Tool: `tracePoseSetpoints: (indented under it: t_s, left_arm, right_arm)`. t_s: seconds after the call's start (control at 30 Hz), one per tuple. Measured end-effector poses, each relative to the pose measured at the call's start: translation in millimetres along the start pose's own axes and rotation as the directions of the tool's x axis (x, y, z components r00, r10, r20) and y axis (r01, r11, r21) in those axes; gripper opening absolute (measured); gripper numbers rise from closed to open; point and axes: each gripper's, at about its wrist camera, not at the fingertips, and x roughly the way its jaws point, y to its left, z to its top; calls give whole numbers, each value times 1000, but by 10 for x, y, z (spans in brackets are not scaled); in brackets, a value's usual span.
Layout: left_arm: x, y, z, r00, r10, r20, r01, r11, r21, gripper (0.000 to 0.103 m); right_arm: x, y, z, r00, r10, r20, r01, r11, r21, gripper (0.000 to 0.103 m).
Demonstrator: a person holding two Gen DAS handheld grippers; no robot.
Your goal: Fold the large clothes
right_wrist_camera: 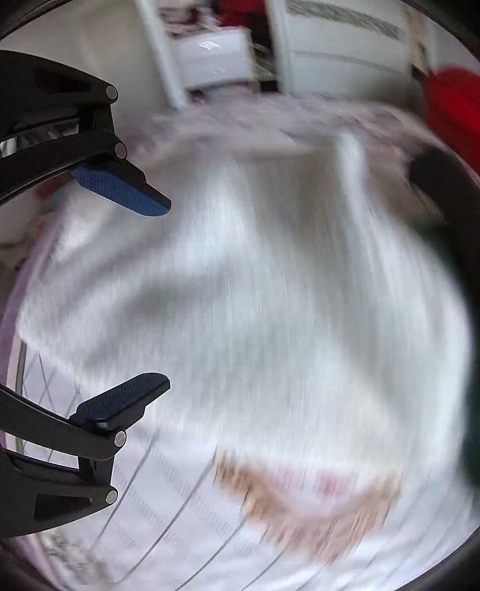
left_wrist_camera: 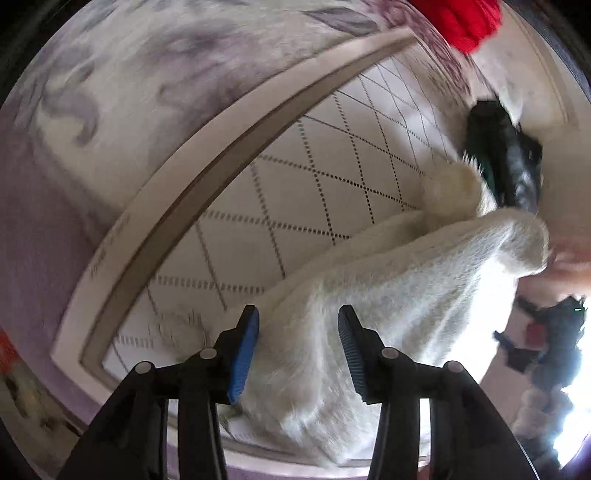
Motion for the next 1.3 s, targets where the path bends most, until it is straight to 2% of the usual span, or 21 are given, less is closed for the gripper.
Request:
tracePoseSetpoints:
  t_s: [0.03,0.07,0.1,0.17,0.33,0.37,0.4,0.47,0.53,0.63,0.7,0.77,0.87,0.97,1.03,1.1,1.13,1.17,1.2,1.23,1.3]
  left_arm:
    - [86,-36,27,1000,19,-8,-19,1000,21,41]
    - [170,-71,58,999,27,-20,-27,999,41,41]
    - [227,-100,81,999,38,-27,-36,998,56,41]
    - [303,-143,102,998,60,-26,-58,995,82,41]
    - [402,-112,139,996,84,-20,-82,993,89,43]
    - [431,-126,157,996,82,-21,-79,993,88,43]
    - [443,-125,161,996,82,-23,-79,993,90,43]
    - [464,-145,165,995,97,-21,-94,989,115,43]
    - [501,-181,154,995,103,-17,-100,985,139,43]
    - [464,-186,133,996,91,-11,-88,986,144,42]
    - [331,-160,103,998,63,3,-63,990,128,42]
    - [179,-118,91,999,39,23,-42,993,115,42]
    - [198,-82,88,999,53,9,-54,991,118,42]
    - [439,-92,109,997,76,-31,-72,989,130,42]
    - [518,-142,119,994,108,-28,-103,983,153,42]
    - [523,-231,120,993,120,-21,-114,974,195,42]
    - [514,-279,108,991,136,-15,-129,967,219,42]
    - [529,-350,109,990,141,-13,-134,964,232,42]
    - [539,-388,95,989,148,-14,-140,960,243,42]
    - [540,-418,64,988,154,-18,-144,957,252,42]
    - [577,-506,-60,988,144,-46,-129,961,247,42]
  right_arm:
    - [-104,-129,-7,999,6,53,-8,999,45,86]
    - [-213,-213,26,993,9,117,-19,997,79,74]
    - [-240,-215,82,989,18,146,-30,996,79,55]
    - [-244,-89,360,979,39,201,-49,998,44,45]
    - [150,515,1100,967,11,255,9,997,-77,45]
    - [333,632,1234,973,-4,230,31,993,-115,57]
    - [630,781,1367,985,-76,157,101,983,-156,63]
    - [798,934,1388,974,-173,149,203,955,-217,63]
    - [641,1004,1290,968,-170,182,213,944,-251,63]
    - [91,762,905,973,-26,229,69,981,-183,65]
    - [-239,445,505,967,30,254,0,993,-118,83]
    - [-408,53,95,966,8,258,-3,1000,-22,85]
    - [-224,-500,-366,986,2,166,-22,993,117,85]
    - [377,-928,-736,997,81,-6,-77,964,254,85]
    - [787,-1037,-912,969,242,-47,-215,925,314,86]
    - [897,-994,-1010,951,309,13,-299,906,298,86]
    - [871,-939,-1039,954,297,47,-298,917,267,83]
    - [844,-881,-1060,955,287,68,-295,926,235,48]
    - [817,-809,-1066,959,274,64,-282,939,197,29]
    - [776,-782,-1058,962,264,64,-272,945,184,27]
    - [629,-846,-985,954,283,98,-298,925,236,22]
